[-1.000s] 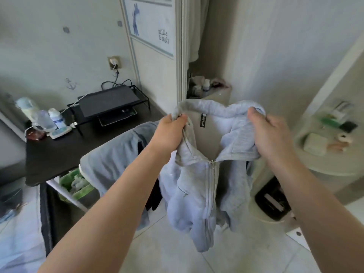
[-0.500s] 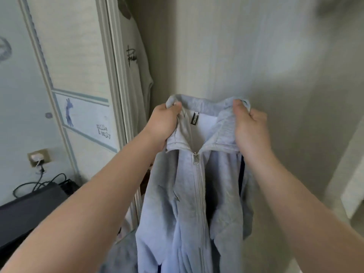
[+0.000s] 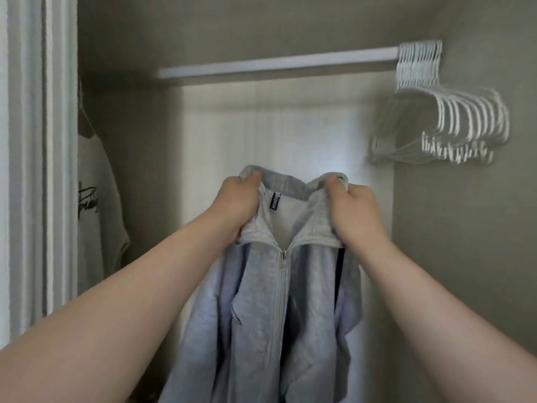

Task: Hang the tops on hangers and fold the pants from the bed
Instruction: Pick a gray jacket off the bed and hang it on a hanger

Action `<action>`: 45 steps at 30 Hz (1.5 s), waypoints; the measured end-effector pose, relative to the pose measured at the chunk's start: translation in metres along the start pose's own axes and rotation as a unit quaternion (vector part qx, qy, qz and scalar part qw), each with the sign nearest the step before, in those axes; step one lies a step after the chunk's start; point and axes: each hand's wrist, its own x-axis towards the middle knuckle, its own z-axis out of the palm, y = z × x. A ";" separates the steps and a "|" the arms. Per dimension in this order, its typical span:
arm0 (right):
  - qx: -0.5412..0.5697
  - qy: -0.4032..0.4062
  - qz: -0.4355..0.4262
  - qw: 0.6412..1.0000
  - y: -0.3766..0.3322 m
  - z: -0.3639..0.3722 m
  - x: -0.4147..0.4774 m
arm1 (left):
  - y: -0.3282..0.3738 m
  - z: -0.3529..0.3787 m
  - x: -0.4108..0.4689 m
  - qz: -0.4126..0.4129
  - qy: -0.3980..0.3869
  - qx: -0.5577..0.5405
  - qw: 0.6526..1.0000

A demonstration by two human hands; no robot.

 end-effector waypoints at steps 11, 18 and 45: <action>-0.339 -0.046 -0.103 0.934 -0.077 -0.007 0.117 | 0.074 0.023 0.098 0.009 0.037 -0.093 0.995; -0.661 0.076 -0.227 0.711 -0.107 -0.051 0.151 | 0.107 0.048 0.116 0.038 0.041 -0.118 0.991; -0.241 0.097 -0.005 0.966 -0.102 -0.124 0.183 | 0.093 0.055 0.110 0.054 0.027 -0.141 0.988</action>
